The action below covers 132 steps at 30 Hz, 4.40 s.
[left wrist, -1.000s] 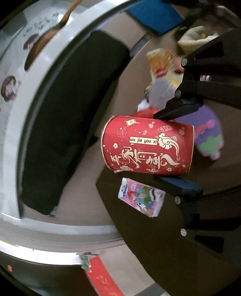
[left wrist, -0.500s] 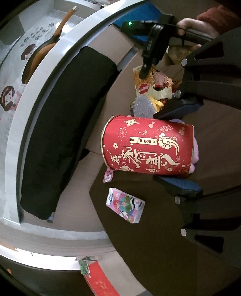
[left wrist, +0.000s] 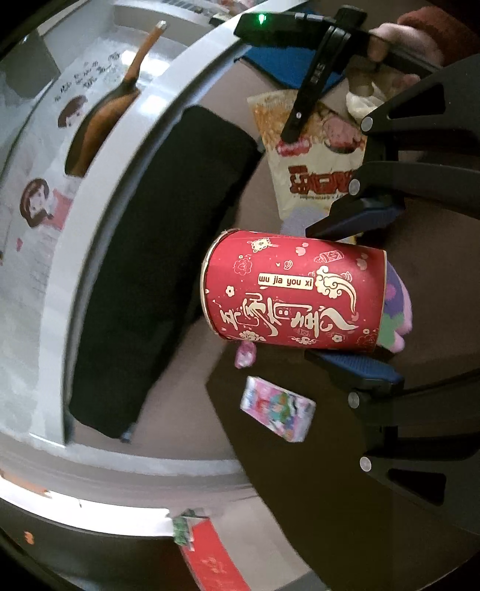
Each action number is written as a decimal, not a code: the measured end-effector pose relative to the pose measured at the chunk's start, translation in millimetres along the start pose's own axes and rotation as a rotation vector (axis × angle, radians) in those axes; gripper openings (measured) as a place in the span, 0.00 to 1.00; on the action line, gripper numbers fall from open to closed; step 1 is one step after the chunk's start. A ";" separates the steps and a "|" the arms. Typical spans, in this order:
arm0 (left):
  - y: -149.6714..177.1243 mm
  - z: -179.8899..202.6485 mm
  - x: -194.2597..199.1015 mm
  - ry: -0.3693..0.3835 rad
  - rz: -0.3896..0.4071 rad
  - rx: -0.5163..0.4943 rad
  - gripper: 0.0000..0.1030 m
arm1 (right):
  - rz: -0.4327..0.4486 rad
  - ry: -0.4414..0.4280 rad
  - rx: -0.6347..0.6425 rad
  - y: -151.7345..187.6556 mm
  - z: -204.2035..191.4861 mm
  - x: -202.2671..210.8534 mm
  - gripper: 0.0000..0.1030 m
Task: Collect trash
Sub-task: 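Grasp the cream chips bag with the right tool and lift it, then carry the red cup in the left tool and chips bag in the right tool over the bin, then open both tools to drop the cup and chips bag into the bin, then move both tools back toward the remaining trash on the table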
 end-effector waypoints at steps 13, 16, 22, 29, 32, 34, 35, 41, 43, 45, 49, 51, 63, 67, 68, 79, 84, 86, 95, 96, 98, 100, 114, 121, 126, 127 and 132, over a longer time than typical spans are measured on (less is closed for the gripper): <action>-10.9 101.1 42.4 0.117 0.104 -0.114 0.56 | 0.191 0.148 0.143 -20.3 -5.3 127.1 0.07; -5.6 132.5 51.3 0.151 0.120 -0.158 0.56 | 0.231 0.180 0.144 -20.0 4.2 156.0 0.07; 17.6 195.9 60.7 0.217 0.144 -0.239 0.56 | 0.294 0.275 0.143 -7.7 33.3 217.6 0.07; 58.7 267.9 63.2 0.302 0.121 -0.321 0.56 | 0.314 0.379 0.121 16.9 67.8 274.9 0.07; 77.9 297.5 62.0 0.338 0.106 -0.364 0.56 | 0.318 0.414 0.098 30.6 84.8 297.0 0.07; 89.4 313.7 62.2 0.360 0.099 -0.385 0.56 | 0.318 0.439 0.080 40.8 97.0 310.8 0.07; 95.7 322.8 61.7 0.370 0.092 -0.397 0.56 | 0.318 0.449 0.074 43.4 100.8 314.9 0.07; 118.1 351.5 55.6 0.397 0.057 -0.436 0.56 | 0.317 0.508 0.033 64.1 122.8 339.8 0.07; 123.2 357.7 51.0 0.396 0.047 -0.446 0.56 | 0.312 0.520 0.021 71.8 129.3 343.8 0.07; 128.8 361.6 46.8 0.391 0.036 -0.456 0.56 | 0.306 0.524 0.008 78.6 134.7 345.5 0.07; 137.7 366.2 40.1 0.380 0.022 -0.474 0.56 | 0.293 0.521 -0.020 90.4 143.3 343.6 0.07; 140.6 367.1 35.1 0.374 0.012 -0.482 0.56 | 0.285 0.518 -0.030 94.8 146.1 340.3 0.07; 159.1 364.4 5.5 0.371 -0.077 -0.477 0.56 | 0.239 0.492 -0.076 115.6 163.2 318.8 0.07; 165.5 360.0 -10.3 0.372 -0.141 -0.453 0.56 | 0.214 0.485 -0.095 122.9 169.6 309.8 0.07; 167.7 358.4 -15.9 0.370 -0.160 -0.447 0.56 | 0.208 0.481 -0.102 124.9 172.3 307.2 0.08; 209.3 347.9 -78.7 0.348 -0.377 -0.451 0.56 | 0.141 0.462 -0.174 145.4 203.0 277.7 0.08; 244.7 346.7 -124.7 0.342 -0.558 -0.463 0.57 | 0.118 0.466 -0.209 154.7 219.8 267.7 0.08; 253.9 342.0 -139.7 0.346 -0.627 -0.443 0.59 | 0.102 0.463 -0.223 159.7 225.4 262.0 0.08; 210.4 326.1 -129.8 0.409 -0.560 -0.310 0.68 | 0.048 0.447 -0.264 170.3 239.0 233.1 0.08; 200.9 322.4 -124.6 0.405 -0.528 -0.303 0.68 | 0.043 0.437 -0.269 169.8 238.8 227.8 0.08; 186.4 318.1 -118.5 0.377 -0.474 -0.313 0.68 | 0.025 0.410 -0.271 170.2 236.9 212.6 0.08; 171.3 309.3 -114.9 0.330 -0.411 -0.341 0.68 | -0.008 0.376 -0.275 173.1 234.1 191.5 0.08; 127.1 191.3 -82.2 0.070 -0.288 -0.358 0.66 | -0.190 0.308 -0.367 198.6 228.3 122.7 0.31; 110.3 156.8 -72.0 0.075 -0.289 -0.275 0.62 | -0.084 0.482 -0.206 169.4 207.6 187.4 0.41; 96.6 128.5 -65.1 0.064 -0.272 -0.226 0.62 | -0.014 0.458 -0.195 146.0 182.5 197.3 0.41; 92.0 120.0 -62.7 0.059 -0.266 -0.214 0.62 | -0.004 0.438 -0.192 140.6 174.9 194.5 0.41; 73.3 76.6 -55.8 0.048 -0.255 -0.149 0.62 | 0.008 0.345 -0.155 121.0 137.9 167.4 0.41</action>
Point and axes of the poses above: each gripper's, at about its wrist camera, not at the fingertips, and x roughly against the way its jaws point, z to its right, y to its underside, the point moved 3 cm from there along -x, roughly the way its jaws point, and after that the axes turned 12 degrees about x, right-handed, at the moved point
